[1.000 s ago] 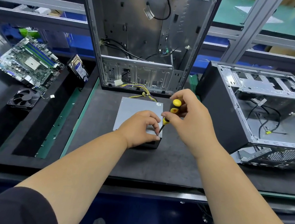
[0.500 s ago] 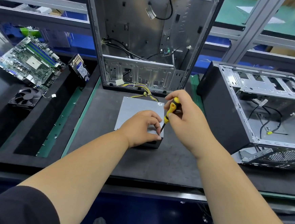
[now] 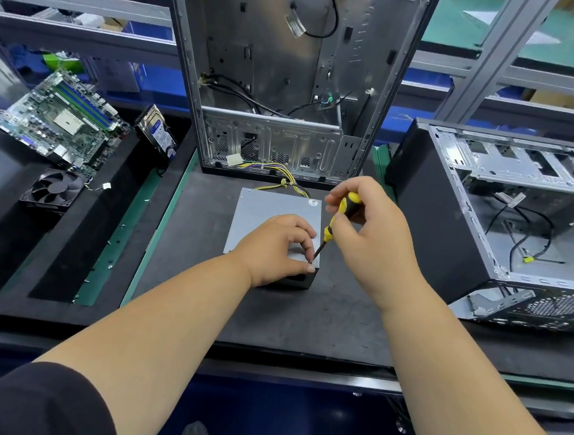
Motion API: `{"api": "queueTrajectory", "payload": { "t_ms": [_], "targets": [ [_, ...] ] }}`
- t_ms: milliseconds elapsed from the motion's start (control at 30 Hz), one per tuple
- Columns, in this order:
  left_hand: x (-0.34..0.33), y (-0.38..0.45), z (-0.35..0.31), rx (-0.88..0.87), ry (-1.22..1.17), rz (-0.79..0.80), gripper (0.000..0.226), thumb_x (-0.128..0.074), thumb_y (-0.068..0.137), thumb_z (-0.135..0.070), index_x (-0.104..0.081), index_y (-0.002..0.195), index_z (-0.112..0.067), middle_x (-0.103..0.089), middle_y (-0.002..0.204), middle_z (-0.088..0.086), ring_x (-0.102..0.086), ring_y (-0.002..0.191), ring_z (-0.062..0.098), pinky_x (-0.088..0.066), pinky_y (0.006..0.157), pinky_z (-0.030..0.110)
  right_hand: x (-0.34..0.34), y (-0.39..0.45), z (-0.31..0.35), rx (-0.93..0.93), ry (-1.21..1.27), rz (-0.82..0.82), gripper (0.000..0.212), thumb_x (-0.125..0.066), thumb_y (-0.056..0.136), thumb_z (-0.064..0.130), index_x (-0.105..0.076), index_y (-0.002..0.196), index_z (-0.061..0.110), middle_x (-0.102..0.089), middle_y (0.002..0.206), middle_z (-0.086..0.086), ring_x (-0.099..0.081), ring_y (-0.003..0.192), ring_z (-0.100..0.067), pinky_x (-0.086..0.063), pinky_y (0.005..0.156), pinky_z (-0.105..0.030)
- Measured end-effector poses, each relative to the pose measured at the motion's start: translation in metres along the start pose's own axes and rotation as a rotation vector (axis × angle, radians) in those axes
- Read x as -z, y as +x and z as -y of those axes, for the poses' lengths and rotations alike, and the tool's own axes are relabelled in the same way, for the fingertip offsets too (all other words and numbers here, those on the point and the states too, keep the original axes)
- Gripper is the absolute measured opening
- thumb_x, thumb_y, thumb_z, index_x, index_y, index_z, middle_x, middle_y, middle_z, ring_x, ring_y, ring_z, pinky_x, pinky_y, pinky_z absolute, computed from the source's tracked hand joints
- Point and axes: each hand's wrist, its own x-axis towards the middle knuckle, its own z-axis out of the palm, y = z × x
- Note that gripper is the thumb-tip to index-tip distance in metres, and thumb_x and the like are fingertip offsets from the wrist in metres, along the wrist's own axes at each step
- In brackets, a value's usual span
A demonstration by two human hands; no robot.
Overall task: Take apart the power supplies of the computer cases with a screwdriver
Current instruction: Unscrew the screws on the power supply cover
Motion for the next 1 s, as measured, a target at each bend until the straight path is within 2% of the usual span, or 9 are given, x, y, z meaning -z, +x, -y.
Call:
{"api": "queueTrajectory", "payload": {
  "t_ms": [167,267,433,500,633,767,833,900,1000],
  "targets": [
    [0.0002,0.0010,-0.0024,-0.012,0.017,0.007,0.027,-0.087,0.073,-0.023,-0.064,0.073,-0.036,-0.054,0.105,-0.019,-0.050,0.108,0.009,-0.042,0.102,0.036,-0.0019,0.0017,-0.0037,0.077,-0.061,-0.034,0.024,-0.076,0.087,0.019,-0.067,0.109,0.021,-0.048,0.103,0.005,-0.048,0.091,0.001,-0.040,0.083,-0.013],
    [0.0019,-0.0002,-0.0030,-0.003,0.009,0.005,0.029,-0.087,0.072,-0.021,-0.063,0.072,-0.038,-0.054,0.108,-0.017,-0.051,0.110,0.010,-0.041,0.103,0.035,-0.0022,0.0042,-0.0022,0.078,-0.044,-0.051,0.024,-0.078,0.086,0.014,-0.070,0.107,0.022,-0.047,0.100,0.004,-0.049,0.083,0.000,-0.039,0.079,-0.008],
    [0.0084,0.0013,-0.0041,0.027,-0.076,0.066,0.034,-0.068,0.074,0.004,-0.068,0.075,-0.030,-0.057,0.113,-0.009,-0.052,0.113,0.012,-0.040,0.104,0.035,0.0002,0.0057,-0.0012,0.066,-0.032,0.003,0.041,-0.071,0.088,0.007,-0.060,0.122,0.027,-0.052,0.101,0.012,-0.056,0.091,-0.009,-0.048,0.084,-0.021],
    [0.0095,0.0019,-0.0043,0.060,-0.117,0.078,0.038,-0.059,0.073,0.010,-0.070,0.077,-0.026,-0.058,0.116,-0.006,-0.051,0.116,0.012,-0.041,0.105,0.035,0.0004,0.0055,-0.0010,0.036,-0.006,0.010,0.037,-0.066,0.088,0.004,-0.057,0.118,0.023,-0.058,0.103,0.012,-0.058,0.095,-0.009,-0.050,0.086,-0.026],
    [0.0082,0.0021,-0.0030,0.062,-0.127,0.070,0.038,-0.057,0.073,0.011,-0.070,0.078,-0.024,-0.059,0.117,-0.003,-0.051,0.116,0.013,-0.043,0.104,0.035,0.0006,0.0053,-0.0015,0.041,0.013,0.010,0.030,-0.060,0.086,0.002,-0.058,0.107,0.023,-0.065,0.102,0.010,-0.059,0.096,-0.011,-0.049,0.085,-0.029],
    [0.0067,0.0023,-0.0023,0.040,-0.088,0.075,0.041,-0.058,0.072,0.011,-0.069,0.078,-0.028,-0.055,0.108,-0.012,-0.050,0.110,0.011,-0.042,0.104,0.037,0.0001,0.0056,-0.0027,0.047,-0.003,0.030,0.026,-0.074,0.086,0.022,-0.052,0.097,0.029,-0.065,0.091,0.009,-0.055,0.081,-0.012,-0.047,0.070,-0.029],
    [0.0065,0.0024,-0.0026,0.037,-0.088,0.069,0.043,-0.059,0.072,0.011,-0.068,0.077,-0.030,-0.056,0.110,-0.010,-0.051,0.113,0.013,-0.042,0.105,0.038,0.0001,0.0078,-0.0032,0.061,-0.042,0.015,0.026,-0.075,0.087,0.022,-0.052,0.093,0.030,-0.063,0.086,0.008,-0.054,0.078,-0.012,-0.046,0.067,-0.032],
    [0.0072,0.0026,-0.0027,0.042,-0.092,0.065,0.045,-0.059,0.072,0.010,-0.066,0.075,-0.034,-0.056,0.113,-0.008,-0.051,0.114,0.013,-0.041,0.105,0.038,0.0000,0.0095,-0.0030,0.055,-0.056,0.027,0.023,-0.073,0.088,0.019,-0.054,0.095,0.030,-0.062,0.085,0.010,-0.055,0.079,-0.012,-0.048,0.069,-0.034],
    [0.0078,0.0029,-0.0032,0.041,-0.097,0.070,0.044,-0.060,0.071,0.010,-0.066,0.074,-0.034,-0.056,0.112,-0.009,-0.052,0.113,0.014,-0.043,0.103,0.039,0.0010,0.0086,-0.0014,0.032,0.006,0.060,0.031,-0.069,0.090,0.008,-0.052,0.109,0.027,-0.065,0.101,0.015,-0.060,0.090,-0.009,-0.052,0.081,-0.032]
  ]
}}
